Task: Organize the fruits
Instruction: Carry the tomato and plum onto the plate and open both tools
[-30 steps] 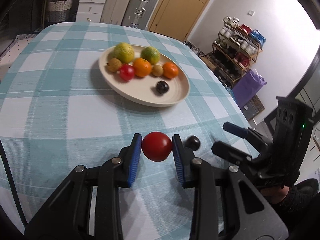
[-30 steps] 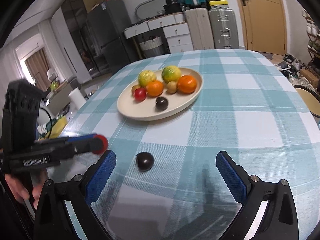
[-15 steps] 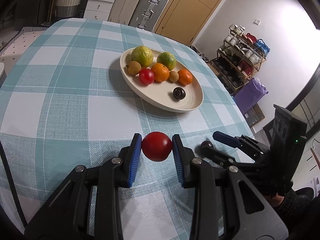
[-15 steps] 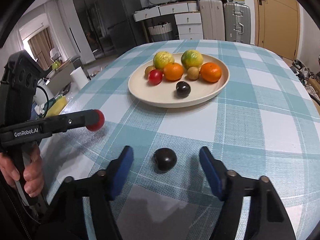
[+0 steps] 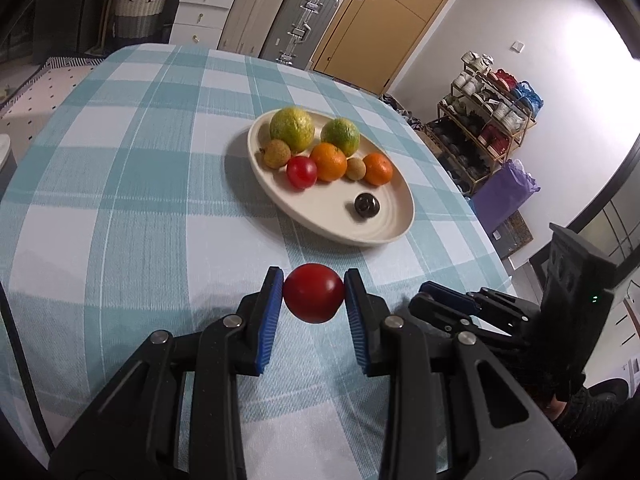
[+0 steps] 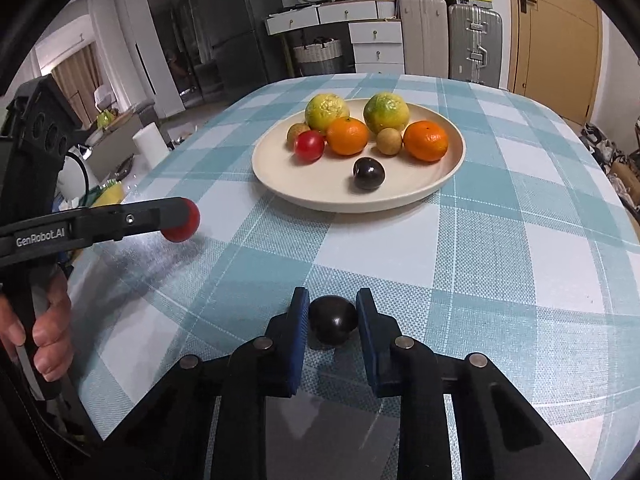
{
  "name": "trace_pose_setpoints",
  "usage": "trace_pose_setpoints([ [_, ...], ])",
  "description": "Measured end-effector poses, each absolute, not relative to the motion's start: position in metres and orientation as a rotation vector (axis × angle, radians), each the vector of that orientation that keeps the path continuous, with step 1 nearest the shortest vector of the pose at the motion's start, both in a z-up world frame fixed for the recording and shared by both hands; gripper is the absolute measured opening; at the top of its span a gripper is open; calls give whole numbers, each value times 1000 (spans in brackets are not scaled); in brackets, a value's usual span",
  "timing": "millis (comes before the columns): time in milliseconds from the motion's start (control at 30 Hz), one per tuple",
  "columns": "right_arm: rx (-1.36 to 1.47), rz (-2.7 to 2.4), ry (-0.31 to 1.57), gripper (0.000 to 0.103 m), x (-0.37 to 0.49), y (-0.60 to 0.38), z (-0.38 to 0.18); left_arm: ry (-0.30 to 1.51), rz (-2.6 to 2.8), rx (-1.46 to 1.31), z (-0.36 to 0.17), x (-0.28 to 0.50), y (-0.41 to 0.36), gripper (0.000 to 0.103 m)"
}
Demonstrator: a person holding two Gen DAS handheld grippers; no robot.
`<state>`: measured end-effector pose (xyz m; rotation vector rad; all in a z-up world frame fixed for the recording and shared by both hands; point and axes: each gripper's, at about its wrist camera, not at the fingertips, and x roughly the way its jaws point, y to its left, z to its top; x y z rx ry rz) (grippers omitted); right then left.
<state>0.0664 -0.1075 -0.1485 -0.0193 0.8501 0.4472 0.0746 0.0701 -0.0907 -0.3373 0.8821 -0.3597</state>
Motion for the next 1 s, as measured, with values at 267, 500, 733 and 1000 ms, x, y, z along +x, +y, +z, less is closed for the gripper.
trace_pose_setpoints([
  [267,51,497,780,24,77,-118,-124,878,-363,-323,-78,105,52,28],
  [500,120,509,760,24,109,-131,-110,899,-380,-309,-71,146,30,28],
  [733,181,529,752,24,146,-138,-106,942,-386,-307,-79,183,15,28],
  [1000,236,554,761,24,180,-139,-109,970,-388,-318,-89,206,6,28],
])
